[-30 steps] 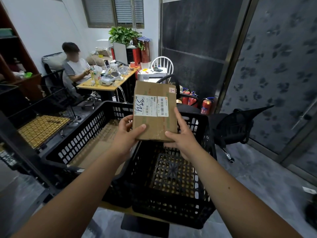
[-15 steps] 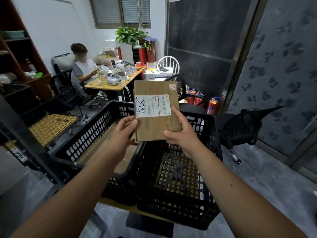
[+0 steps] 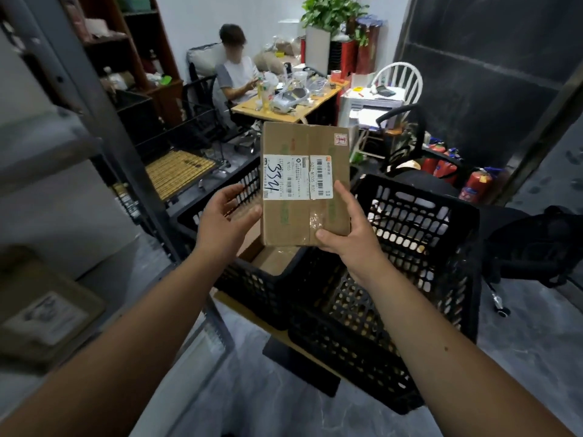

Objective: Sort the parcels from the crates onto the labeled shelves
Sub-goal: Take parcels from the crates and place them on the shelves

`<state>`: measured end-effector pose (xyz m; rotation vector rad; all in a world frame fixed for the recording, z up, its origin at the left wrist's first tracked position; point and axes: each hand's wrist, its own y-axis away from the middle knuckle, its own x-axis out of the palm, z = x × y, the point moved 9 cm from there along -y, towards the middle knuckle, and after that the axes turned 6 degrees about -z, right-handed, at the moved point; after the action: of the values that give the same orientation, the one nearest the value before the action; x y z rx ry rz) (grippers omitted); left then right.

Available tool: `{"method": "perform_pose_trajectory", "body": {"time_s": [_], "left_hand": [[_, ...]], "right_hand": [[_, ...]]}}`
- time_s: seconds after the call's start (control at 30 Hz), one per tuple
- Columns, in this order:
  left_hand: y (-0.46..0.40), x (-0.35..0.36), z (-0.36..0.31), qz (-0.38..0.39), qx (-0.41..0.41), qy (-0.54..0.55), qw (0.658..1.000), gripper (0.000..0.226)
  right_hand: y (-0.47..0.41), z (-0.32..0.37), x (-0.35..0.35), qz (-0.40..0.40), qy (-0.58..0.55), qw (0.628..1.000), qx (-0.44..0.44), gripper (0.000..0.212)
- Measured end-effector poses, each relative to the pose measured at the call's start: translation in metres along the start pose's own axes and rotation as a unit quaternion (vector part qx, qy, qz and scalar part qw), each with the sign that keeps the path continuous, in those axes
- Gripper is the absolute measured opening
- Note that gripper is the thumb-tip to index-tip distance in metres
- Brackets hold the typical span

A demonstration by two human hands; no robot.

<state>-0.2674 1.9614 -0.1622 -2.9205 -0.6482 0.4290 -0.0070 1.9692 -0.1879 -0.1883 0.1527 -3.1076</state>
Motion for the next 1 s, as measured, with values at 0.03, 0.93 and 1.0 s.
{"method": "perform_pose_trajectory", "body": {"time_s": [0.03,0.93,1.0], "left_hand": [[0.001,-0.012,-0.002,-0.011,0.013,-0.022,1.0,0.054],[0.258,-0.349,-0.006,-0.289,0.025,-0.566,0.771,0.078],[0.281,-0.361,-0.006,-0.299,-0.006,-0.586,0.753,0.08]], "right_hand": [[0.0,-0.001,0.009,0.007,-0.008,1.0,0.005,0.093],[0.21,-0.021,0.279,0.312,0.074,0.947,-0.012,0.094],[0.229,-0.017,0.289,0.333,0.079,0.939,-0.022,0.093]]}}
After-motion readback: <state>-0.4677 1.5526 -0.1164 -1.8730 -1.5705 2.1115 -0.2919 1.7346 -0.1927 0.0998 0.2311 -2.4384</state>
